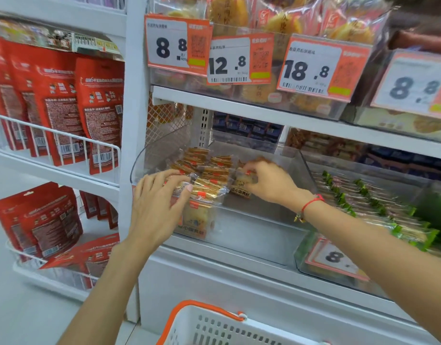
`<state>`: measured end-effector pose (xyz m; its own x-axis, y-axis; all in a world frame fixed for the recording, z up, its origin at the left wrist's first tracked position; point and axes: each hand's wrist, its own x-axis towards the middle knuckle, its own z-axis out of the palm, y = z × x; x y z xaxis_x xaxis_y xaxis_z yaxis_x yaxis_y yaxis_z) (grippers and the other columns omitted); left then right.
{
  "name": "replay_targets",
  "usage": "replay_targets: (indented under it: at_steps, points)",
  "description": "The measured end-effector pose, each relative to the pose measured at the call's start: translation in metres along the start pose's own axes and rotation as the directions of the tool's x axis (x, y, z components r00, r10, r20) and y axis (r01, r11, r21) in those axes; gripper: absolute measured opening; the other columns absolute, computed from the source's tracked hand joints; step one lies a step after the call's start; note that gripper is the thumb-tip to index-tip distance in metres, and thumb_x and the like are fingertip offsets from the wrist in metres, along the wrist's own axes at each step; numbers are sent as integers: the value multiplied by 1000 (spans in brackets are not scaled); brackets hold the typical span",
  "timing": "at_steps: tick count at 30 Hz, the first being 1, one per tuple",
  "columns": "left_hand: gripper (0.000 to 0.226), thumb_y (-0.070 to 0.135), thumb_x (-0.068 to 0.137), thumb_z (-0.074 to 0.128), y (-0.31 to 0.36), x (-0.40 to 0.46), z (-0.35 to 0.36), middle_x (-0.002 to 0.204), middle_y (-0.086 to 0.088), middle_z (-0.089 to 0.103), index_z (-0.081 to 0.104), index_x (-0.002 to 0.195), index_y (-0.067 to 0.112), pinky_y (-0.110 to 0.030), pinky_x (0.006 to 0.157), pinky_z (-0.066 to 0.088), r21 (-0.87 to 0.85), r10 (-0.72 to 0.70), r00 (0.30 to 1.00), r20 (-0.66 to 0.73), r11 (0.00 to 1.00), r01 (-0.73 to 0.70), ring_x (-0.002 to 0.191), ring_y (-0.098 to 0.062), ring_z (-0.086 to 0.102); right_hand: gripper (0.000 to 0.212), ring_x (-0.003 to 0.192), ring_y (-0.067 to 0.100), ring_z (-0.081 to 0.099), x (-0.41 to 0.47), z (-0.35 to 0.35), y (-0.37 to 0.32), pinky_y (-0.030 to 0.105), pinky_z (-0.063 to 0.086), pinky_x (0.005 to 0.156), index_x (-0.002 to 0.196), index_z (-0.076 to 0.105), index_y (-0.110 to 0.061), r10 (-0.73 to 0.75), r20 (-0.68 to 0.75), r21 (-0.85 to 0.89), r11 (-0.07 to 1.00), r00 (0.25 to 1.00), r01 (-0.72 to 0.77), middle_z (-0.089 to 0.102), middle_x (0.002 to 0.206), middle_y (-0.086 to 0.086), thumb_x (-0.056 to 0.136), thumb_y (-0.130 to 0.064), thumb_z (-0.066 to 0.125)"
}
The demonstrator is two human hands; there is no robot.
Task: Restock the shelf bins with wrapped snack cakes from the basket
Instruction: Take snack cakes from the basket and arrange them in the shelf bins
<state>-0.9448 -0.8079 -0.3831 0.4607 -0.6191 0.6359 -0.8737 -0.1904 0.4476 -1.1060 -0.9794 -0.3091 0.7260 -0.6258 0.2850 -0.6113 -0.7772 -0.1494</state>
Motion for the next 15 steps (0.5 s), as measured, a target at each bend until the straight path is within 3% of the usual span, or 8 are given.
replay_targets:
  at_steps: [3,5,8,12,15]
  points:
    - [33,45,91,44,27,-15,-16,123,12,56,62,115,31,-33,102,30,-37,15,998,-65,999,-18,117,-13,44,19,86,13,53,-45,-14,-12,30,44,74,104,64,-27,-46,-89,83,995,995,54,56,98,-7,86,-26,67]
    - [25,39,92,49,51,-33,-29,114,13,60,64,108,29,-33,90,41,-69,30,997,-77,997,-36,107,-12,50,13,72,6,47,-78,-19,-18,29,40,67,95,62,-29,-67,-156,157,983,986,92,50,83,-13,85,-27,68]
    - [10,35,94,54,75,-65,-43,94,19,60,63,99,34,-25,66,44,-105,-15,996,85,994,24,87,-4,55,16,68,1,44,-131,-7,-17,29,43,65,95,59,-31,-91,-164,217,968,982,126,48,79,-14,83,-27,69]
    - [13,39,95,50,77,-111,-37,91,22,55,59,104,40,-26,66,37,56,-124,914,387,992,111,94,-6,60,25,80,2,44,-197,48,-6,26,39,73,109,59,-32,-51,136,214,977,989,20,51,96,-16,85,-32,65]
    - [18,40,96,48,57,-146,-9,108,22,61,59,109,40,-26,76,44,166,-177,785,594,981,96,101,-6,60,26,81,5,46,-225,98,8,25,39,72,111,62,-29,18,418,196,975,908,-110,56,98,-11,85,-30,65]
